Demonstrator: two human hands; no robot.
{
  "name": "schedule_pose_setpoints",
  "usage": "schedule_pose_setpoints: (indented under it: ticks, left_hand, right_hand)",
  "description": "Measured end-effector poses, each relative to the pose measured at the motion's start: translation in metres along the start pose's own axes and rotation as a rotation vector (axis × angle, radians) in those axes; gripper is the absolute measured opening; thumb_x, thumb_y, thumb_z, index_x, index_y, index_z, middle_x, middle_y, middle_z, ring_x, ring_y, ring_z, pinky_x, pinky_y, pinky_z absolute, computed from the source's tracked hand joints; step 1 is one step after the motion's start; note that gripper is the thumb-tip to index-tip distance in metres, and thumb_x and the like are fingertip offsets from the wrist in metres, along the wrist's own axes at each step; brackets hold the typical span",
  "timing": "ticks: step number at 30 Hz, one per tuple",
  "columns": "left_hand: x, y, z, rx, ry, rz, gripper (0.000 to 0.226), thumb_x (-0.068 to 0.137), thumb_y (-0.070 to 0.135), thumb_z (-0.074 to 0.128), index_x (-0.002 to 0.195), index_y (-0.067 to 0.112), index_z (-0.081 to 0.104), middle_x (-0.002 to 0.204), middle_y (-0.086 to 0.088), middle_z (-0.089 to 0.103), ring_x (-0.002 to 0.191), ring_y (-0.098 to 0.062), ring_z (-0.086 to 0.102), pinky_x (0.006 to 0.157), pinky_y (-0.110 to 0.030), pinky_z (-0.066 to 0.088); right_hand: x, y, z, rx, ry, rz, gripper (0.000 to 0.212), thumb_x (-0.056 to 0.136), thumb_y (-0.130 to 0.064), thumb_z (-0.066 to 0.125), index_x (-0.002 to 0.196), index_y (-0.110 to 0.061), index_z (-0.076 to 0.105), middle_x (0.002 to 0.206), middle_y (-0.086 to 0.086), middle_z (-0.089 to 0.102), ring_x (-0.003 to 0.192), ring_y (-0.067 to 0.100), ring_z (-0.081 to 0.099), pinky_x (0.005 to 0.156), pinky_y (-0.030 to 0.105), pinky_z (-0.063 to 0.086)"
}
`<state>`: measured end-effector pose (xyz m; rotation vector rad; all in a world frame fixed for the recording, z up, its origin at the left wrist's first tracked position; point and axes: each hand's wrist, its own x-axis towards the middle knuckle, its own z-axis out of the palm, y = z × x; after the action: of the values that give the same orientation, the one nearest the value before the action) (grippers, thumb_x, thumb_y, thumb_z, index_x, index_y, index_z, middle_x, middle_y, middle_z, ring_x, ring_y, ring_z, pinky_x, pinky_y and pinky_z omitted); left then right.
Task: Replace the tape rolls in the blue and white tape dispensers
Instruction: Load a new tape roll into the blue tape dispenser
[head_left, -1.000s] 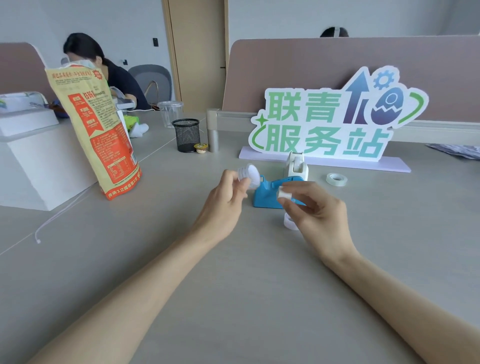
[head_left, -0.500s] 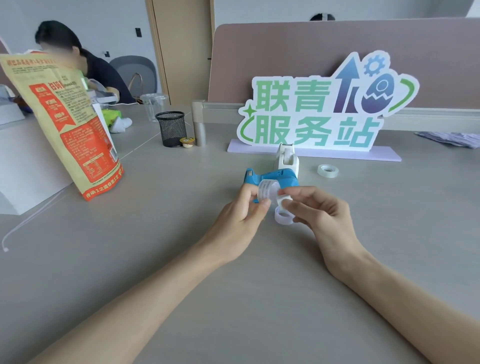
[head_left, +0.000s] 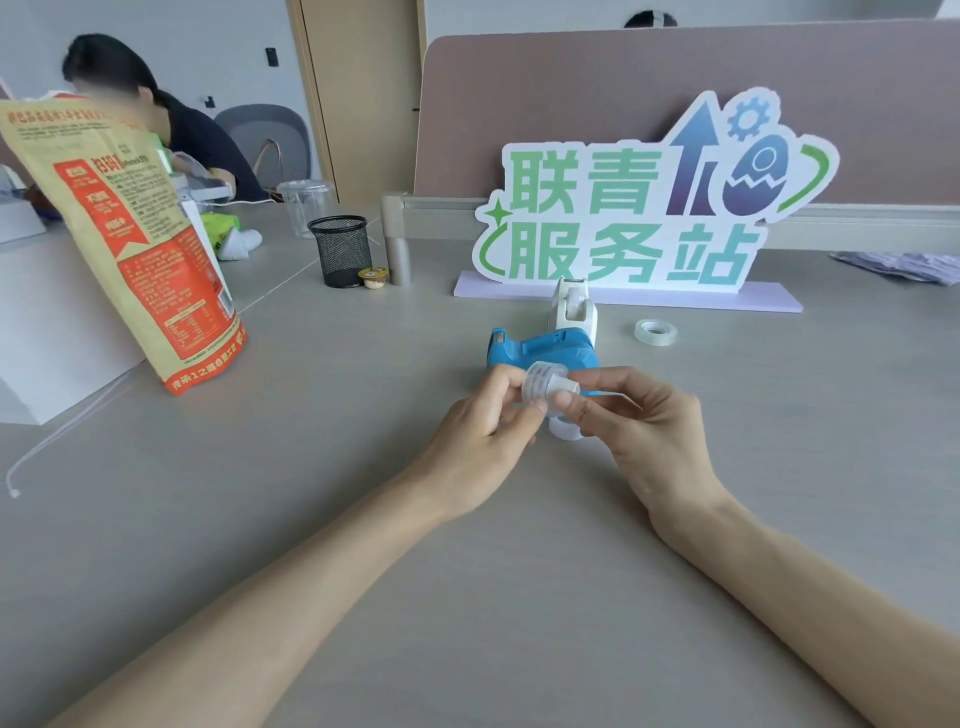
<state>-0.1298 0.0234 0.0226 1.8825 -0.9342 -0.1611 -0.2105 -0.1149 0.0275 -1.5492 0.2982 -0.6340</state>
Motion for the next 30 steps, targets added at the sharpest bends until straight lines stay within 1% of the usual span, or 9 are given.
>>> schedule_pose_setpoints:
  ticks: [4, 9, 13, 14, 16, 18, 23, 26, 30]
  left_hand:
    - [-0.0017, 0.0022, -0.0010, 0.024, -0.010, 0.013, 0.013, 0.098, 0.034, 0.047, 0.105, 0.023, 0.051, 0.099, 0.015, 0.067, 0.089, -0.008, 0.063, 0.085, -0.030, 0.047]
    - [-0.0024, 0.0030, -0.0002, 0.031, -0.009, 0.021, 0.014, 0.097, 0.037, 0.047, 0.103, 0.024, 0.051, 0.097, 0.017, 0.067, 0.088, -0.004, 0.063, 0.082, -0.023, 0.045]
    - [-0.0016, 0.0031, -0.0004, 0.030, -0.001, 0.005, 0.011, 0.098, 0.031, 0.046, 0.104, 0.023, 0.050, 0.096, 0.007, 0.068, 0.087, -0.017, 0.064, 0.079, -0.033, 0.048]
    - [-0.0012, 0.0031, -0.0007, 0.032, 0.005, -0.001, 0.010, 0.098, 0.029, 0.045, 0.105, 0.022, 0.049, 0.094, 0.002, 0.068, 0.086, -0.015, 0.063, 0.076, -0.031, 0.047]
    - [-0.0007, 0.0028, -0.0013, 0.035, 0.017, -0.011, 0.011, 0.099, 0.026, 0.043, 0.106, 0.021, 0.049, 0.088, 0.002, 0.067, 0.076, 0.000, 0.059, 0.065, -0.016, 0.042]
    - [0.0000, 0.0030, -0.0014, 0.014, 0.018, -0.020, 0.011, 0.099, 0.024, 0.043, 0.107, 0.020, 0.049, 0.082, 0.009, 0.064, 0.069, 0.007, 0.057, 0.058, -0.009, 0.039]
    - [0.0009, -0.0001, -0.0005, -0.086, 0.022, 0.008, 0.015, 0.095, 0.031, 0.054, 0.104, 0.020, 0.050, 0.093, 0.010, 0.070, 0.084, -0.006, 0.064, 0.077, -0.025, 0.048]
    - [0.0013, -0.0023, 0.0004, -0.078, 0.011, 0.039, 0.018, 0.095, 0.028, 0.056, 0.107, 0.017, 0.050, 0.095, 0.013, 0.071, 0.079, -0.002, 0.064, 0.079, -0.020, 0.047]
    - [0.0014, -0.0021, 0.0005, -0.080, 0.005, 0.046, 0.019, 0.096, 0.027, 0.054, 0.110, 0.016, 0.050, 0.096, 0.012, 0.072, 0.074, -0.003, 0.066, 0.071, -0.011, 0.044]
  right_hand:
    - [0.0009, 0.0012, -0.0016, -0.020, -0.015, 0.003, 0.017, 0.073, -0.014, 0.082, 0.087, -0.009, 0.073, 0.080, 0.004, 0.076, 0.066, 0.010, 0.067, 0.067, 0.024, 0.056]
    - [0.0008, 0.0031, -0.0017, -0.014, -0.030, -0.004, 0.018, 0.073, -0.010, 0.082, 0.085, -0.005, 0.069, 0.078, 0.001, 0.071, 0.064, 0.009, 0.065, 0.064, 0.022, 0.056]
    - [0.0014, 0.0035, -0.0010, 0.001, -0.036, -0.009, 0.019, 0.076, -0.013, 0.080, 0.086, -0.002, 0.069, 0.079, 0.002, 0.072, 0.068, 0.013, 0.065, 0.070, 0.028, 0.058]
    - [0.0014, 0.0038, -0.0007, -0.001, -0.040, -0.009, 0.018, 0.078, -0.015, 0.079, 0.086, -0.003, 0.069, 0.080, 0.004, 0.073, 0.069, 0.014, 0.065, 0.073, 0.032, 0.058]
    - [0.0010, 0.0044, -0.0002, -0.009, -0.048, -0.013, 0.014, 0.081, -0.017, 0.076, 0.086, -0.005, 0.071, 0.081, 0.006, 0.074, 0.072, 0.016, 0.067, 0.076, 0.034, 0.058]
    - [0.0009, 0.0045, -0.0003, 0.001, -0.048, -0.030, 0.007, 0.084, -0.013, 0.073, 0.085, -0.006, 0.072, 0.080, 0.006, 0.074, 0.071, 0.013, 0.068, 0.073, 0.028, 0.059]
    - [0.0014, 0.0057, -0.0007, 0.005, -0.048, -0.054, 0.004, 0.083, -0.002, 0.072, 0.083, -0.005, 0.071, 0.071, -0.004, 0.073, 0.066, 0.009, 0.066, 0.065, 0.019, 0.056]
    - [0.0022, 0.0073, -0.0012, -0.041, -0.018, -0.069, 0.007, 0.080, -0.008, 0.076, 0.083, -0.011, 0.071, 0.072, -0.005, 0.070, 0.067, 0.004, 0.063, 0.064, 0.018, 0.055]
    - [0.0022, 0.0068, -0.0013, -0.058, -0.052, -0.079, 0.014, 0.083, -0.013, 0.074, 0.094, -0.020, 0.069, 0.091, -0.001, 0.071, 0.085, 0.005, 0.066, 0.067, 0.013, 0.051]
